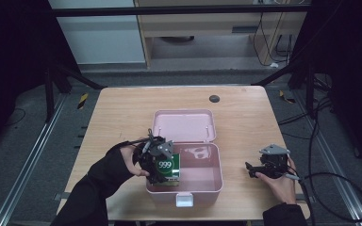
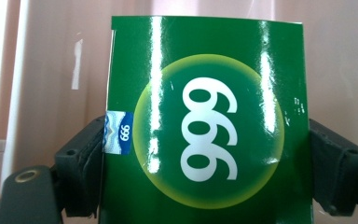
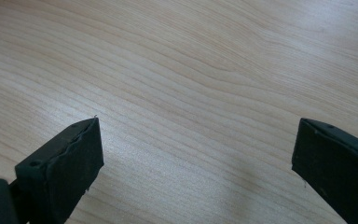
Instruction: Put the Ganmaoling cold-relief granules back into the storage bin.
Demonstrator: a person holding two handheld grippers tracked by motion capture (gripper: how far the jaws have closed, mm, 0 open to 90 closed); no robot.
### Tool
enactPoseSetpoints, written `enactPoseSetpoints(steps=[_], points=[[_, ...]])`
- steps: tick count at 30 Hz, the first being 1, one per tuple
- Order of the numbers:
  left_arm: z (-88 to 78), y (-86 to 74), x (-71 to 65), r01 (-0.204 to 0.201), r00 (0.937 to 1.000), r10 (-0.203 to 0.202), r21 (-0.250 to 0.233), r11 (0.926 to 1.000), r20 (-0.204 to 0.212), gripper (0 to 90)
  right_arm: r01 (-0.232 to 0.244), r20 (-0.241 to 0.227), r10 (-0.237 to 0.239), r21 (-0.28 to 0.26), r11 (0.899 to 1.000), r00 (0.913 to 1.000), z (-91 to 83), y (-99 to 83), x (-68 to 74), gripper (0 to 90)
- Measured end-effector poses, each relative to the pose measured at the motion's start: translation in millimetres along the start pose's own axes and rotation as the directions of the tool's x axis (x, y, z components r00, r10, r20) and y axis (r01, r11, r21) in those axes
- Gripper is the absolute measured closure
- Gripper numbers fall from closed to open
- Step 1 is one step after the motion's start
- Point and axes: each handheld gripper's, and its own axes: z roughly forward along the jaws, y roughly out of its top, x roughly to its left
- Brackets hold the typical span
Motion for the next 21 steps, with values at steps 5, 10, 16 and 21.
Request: enactPoseSetpoints(steps=[5, 10, 16, 21], points=[[3.1, -0.6, -0.2, -0.004, 1.0000, 0.004, 0.023, 0.9997, -0.003, 12.8, 0.001, 0.002, -0.001, 0.001, 1.000, 1.0000, -0.1, 0.0, 0.1, 2.2], [-5.9, 0.1, -0.8, 0.001, 1.0000, -0.001, -0.015, 0.9999, -0.007, 11.7, 0.005, 0.003, -0.005, 0.000, 1.000, 1.0000, -0.1, 0.0, 0.2, 2.0], [-28.8, 2.3, -5.4, -0.011, 0.9987, 0.007, -0.066, 0.9977, -0.050, 13.2, 0.007, 0.005, -0.007, 0.001, 1.000, 1.0000, -0.3, 0.0, 0.3, 2.0], [-49.0, -0.1, -8.4, 0.010, 0.9957, -0.020, -0.109, 0.9940, -0.090, 17.3, 0.002, 0.007, -0.002, 0.004, 1.000, 1.0000, -0.5, 0.1, -0.3, 2.1]])
